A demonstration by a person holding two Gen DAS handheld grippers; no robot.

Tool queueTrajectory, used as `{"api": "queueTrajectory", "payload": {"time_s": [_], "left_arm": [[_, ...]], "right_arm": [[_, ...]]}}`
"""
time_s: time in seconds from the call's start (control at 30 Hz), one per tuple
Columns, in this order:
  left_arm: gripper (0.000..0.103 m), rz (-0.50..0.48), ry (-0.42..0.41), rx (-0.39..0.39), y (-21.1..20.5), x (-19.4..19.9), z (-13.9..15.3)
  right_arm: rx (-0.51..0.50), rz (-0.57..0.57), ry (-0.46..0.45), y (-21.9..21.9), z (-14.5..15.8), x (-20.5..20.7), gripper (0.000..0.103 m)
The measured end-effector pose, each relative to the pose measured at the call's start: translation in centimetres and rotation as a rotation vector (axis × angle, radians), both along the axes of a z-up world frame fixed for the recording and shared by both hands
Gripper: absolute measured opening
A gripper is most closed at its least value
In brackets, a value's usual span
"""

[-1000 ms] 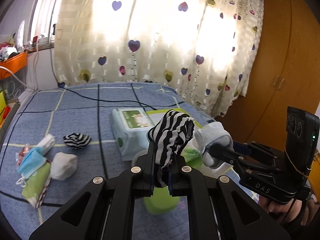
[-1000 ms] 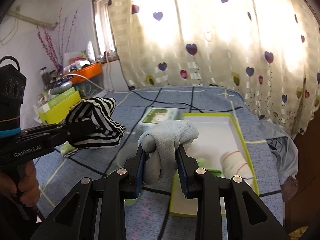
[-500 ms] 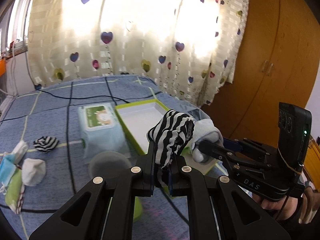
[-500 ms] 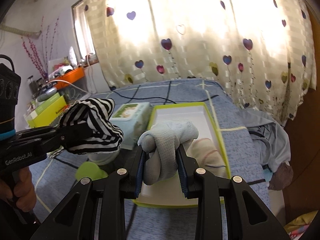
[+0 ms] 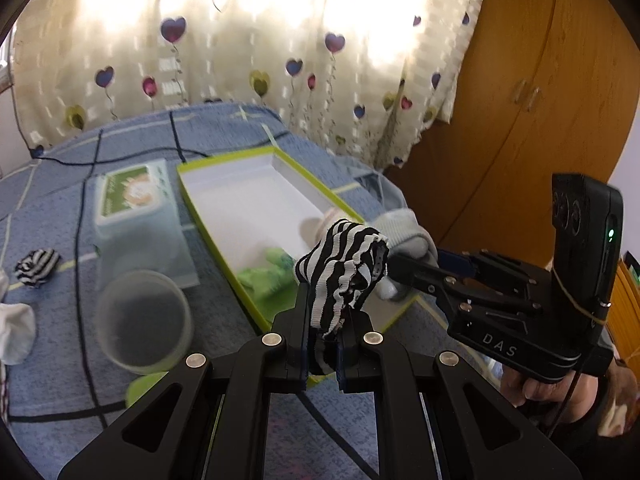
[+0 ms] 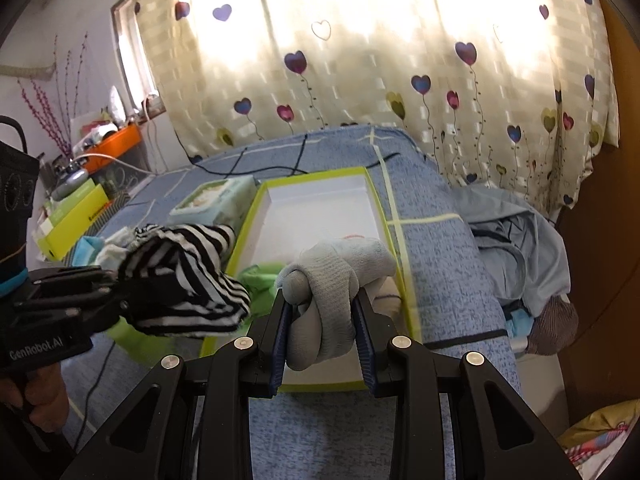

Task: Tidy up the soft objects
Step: 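Carry the striped sock and grey sock over the white box with both grippers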

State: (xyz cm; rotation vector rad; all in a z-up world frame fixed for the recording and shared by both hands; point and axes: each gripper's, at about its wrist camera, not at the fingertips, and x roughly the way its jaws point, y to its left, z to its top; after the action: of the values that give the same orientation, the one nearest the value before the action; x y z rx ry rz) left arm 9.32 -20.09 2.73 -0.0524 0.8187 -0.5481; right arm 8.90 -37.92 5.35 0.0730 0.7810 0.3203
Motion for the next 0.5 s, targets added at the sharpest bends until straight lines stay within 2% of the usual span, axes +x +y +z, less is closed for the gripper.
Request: {"api": "queueTrajectory", "payload": {"time_s": [0.33, 0.5], "left_arm": [[0.010, -0.040, 0.079, 0.029, -2.3, 1.1, -2.4], [0.010, -0.039, 0.110, 0.044, -2.8, 2.0, -3.4]], "right_arm": [[-0.012, -0.003, -0.013, -0.9, 0.3, -0.5, 0.028], [-0.006, -0.017, 0.020, -1.7, -0.7, -0.3, 0.028]]}}
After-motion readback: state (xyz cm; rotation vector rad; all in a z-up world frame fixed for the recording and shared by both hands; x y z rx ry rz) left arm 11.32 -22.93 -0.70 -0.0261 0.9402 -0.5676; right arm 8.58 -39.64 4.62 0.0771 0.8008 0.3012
